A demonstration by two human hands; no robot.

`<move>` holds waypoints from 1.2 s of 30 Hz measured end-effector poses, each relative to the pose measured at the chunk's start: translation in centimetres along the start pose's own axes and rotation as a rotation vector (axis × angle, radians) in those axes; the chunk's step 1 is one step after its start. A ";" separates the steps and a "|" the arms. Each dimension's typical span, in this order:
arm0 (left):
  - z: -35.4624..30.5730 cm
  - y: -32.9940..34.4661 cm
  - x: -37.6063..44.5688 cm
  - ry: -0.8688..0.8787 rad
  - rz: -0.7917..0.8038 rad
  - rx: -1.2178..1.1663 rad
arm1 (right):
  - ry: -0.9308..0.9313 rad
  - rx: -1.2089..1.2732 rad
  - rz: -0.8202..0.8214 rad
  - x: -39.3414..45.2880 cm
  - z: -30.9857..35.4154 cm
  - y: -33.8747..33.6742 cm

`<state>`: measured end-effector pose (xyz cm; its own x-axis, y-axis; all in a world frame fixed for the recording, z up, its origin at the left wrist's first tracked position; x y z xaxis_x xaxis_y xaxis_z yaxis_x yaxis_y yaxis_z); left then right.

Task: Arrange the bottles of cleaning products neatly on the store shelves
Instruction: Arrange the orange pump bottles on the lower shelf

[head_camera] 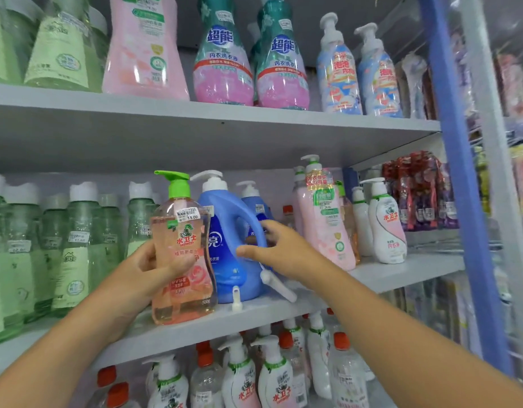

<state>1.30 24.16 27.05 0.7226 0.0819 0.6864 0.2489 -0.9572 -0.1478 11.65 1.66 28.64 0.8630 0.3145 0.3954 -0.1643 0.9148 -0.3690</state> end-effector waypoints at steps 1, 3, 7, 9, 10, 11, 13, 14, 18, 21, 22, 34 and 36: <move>0.0 0.2 -0.1 0.002 0.008 -0.002 | -0.027 0.028 -0.116 -0.1 -0.4 -1.7; -0.1 0.4 -0.1 0.005 0.017 0.019 | -0.073 -0.014 -0.487 -0.7 -1.5 -6.9; -0.5 0.4 -0.1 0.017 0.020 0.068 | 0.180 -0.181 -0.635 0.8 -5.2 -13.3; -0.6 0.6 -0.1 0.017 0.022 0.089 | 0.273 -0.097 -0.437 2.0 -6.3 -12.9; -0.7 0.8 -0.1 0.022 0.014 0.095 | 0.277 -0.111 -0.409 2.1 -6.2 -12.7; -0.7 1.0 -0.1 0.025 0.002 0.099 | 0.256 -0.150 -0.405 2.1 -6.0 -12.6; -0.5 1.3 0.1 0.020 -0.020 0.129 | 0.196 -0.221 -0.397 2.2 -5.4 -12.3; -0.4 1.5 0.2 0.015 -0.023 0.153 | 0.181 -0.234 -0.383 2.2 -5.3 -12.1; 0.0 3.1 0.6 0.018 -0.053 0.173 | 0.131 -0.242 -0.314 2.7 -5.1 -10.3; 0.4 3.8 0.9 -0.010 -0.051 0.124 | 0.116 -0.278 -0.238 3.1 -5.3 -9.5; 0.5 3.8 0.9 -0.019 -0.054 0.118 | 0.100 -0.275 -0.197 2.9 -5.4 -9.5; 0.6 3.8 0.3 -0.063 0.022 0.128 | 0.376 -0.388 -0.478 5.7 -9.1 -15.9; 0.7 3.8 0.2 -0.076 0.036 0.107 | 0.364 -0.388 -0.539 6.0 -9.1 -16.0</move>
<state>2.85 20.69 26.16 0.7781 0.0731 0.6239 0.2865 -0.9252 -0.2489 23.80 -13.37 29.21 0.8908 -0.3159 0.3266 0.4465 0.7423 -0.4996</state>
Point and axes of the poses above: each hand's wrist, its own x-axis towards the middle knuckle, its own y-axis out of the palm, z = x × y, the point moved 5 cm from there along x, towards the middle knuckle, and after that the axes turned 12 degrees about y, right-handed, at the moved point
